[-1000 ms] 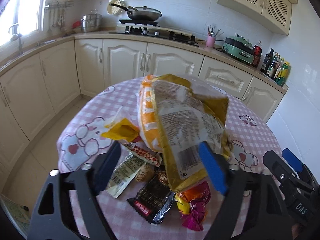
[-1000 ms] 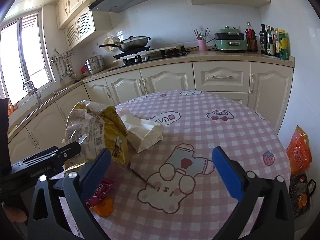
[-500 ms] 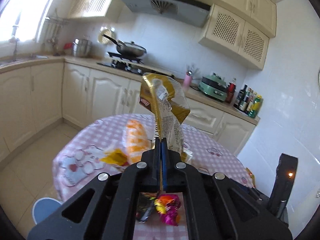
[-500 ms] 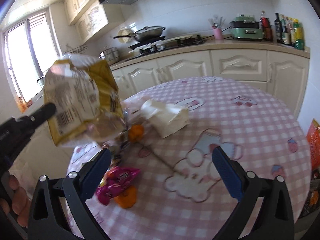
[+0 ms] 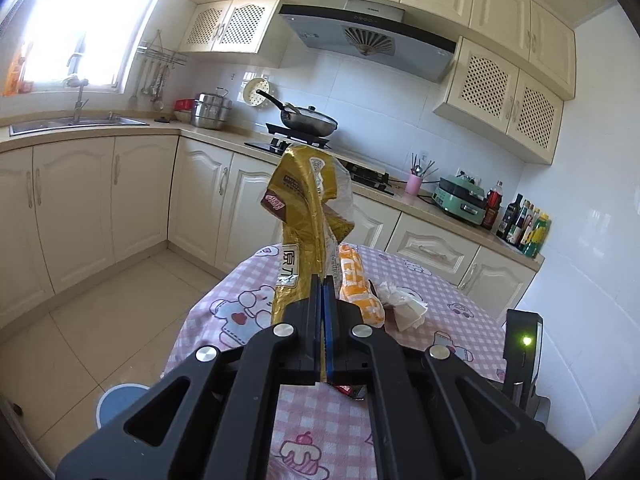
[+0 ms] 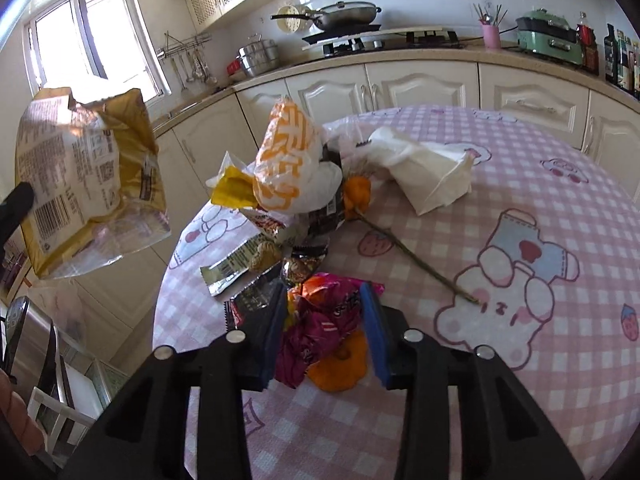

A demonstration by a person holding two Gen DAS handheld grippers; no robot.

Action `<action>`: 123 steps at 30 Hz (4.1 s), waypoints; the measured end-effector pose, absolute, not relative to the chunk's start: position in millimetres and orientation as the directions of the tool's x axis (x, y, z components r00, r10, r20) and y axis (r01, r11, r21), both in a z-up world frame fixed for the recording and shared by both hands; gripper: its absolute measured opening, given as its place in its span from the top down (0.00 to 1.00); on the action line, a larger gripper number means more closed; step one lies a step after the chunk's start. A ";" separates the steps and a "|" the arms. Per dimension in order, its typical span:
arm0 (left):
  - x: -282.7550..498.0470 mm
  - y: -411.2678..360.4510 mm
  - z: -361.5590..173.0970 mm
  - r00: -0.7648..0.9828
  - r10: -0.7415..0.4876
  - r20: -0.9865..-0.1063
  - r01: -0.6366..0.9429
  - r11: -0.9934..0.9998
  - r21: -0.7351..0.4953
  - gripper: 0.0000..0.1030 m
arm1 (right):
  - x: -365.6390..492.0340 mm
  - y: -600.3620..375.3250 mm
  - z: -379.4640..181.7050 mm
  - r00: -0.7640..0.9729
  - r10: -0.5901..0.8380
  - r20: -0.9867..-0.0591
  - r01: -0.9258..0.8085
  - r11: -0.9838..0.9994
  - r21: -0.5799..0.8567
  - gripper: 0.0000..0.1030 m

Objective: Collect trash
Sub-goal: 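Carry both items over the blue bucket and open both tools to drop them, then grasp the dark snack wrapper with the left tool while the right tool grasps the orange peel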

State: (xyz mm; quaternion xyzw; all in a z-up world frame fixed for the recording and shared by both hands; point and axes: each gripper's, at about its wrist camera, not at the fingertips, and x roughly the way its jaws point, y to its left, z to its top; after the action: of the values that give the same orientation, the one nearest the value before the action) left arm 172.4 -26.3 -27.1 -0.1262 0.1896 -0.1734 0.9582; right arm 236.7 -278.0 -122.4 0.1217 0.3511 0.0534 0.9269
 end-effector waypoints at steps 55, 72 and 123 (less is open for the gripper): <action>278.5 226.6 -223.3 0.650 0.027 -0.760 -0.375 0.881 -0.289 0.49 | 389.5 67.7 -234.3 0.478 0.576 -0.663 -0.485 0.803 0.346 0.54; 209.7 68.7 -77.5 0.830 -0.176 -0.529 0.018 0.957 -0.289 0.45 | 255.5 -106.5 -74.5 0.824 0.299 -0.482 -0.272 0.954 0.127 0.43; 203.5 -89.1 -87.0 0.649 -0.535 -0.541 0.452 0.843 -0.292 1.00 | 216.7 -254.0 -140.9 0.703 0.060 -0.709 -0.005 0.997 0.079 0.64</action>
State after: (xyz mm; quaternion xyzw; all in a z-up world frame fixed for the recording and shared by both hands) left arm 203.5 -89.1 -87.0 -0.0653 0.3181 -0.2723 0.9058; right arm 216.7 -254.0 -140.9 0.0357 0.3849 0.0174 0.9221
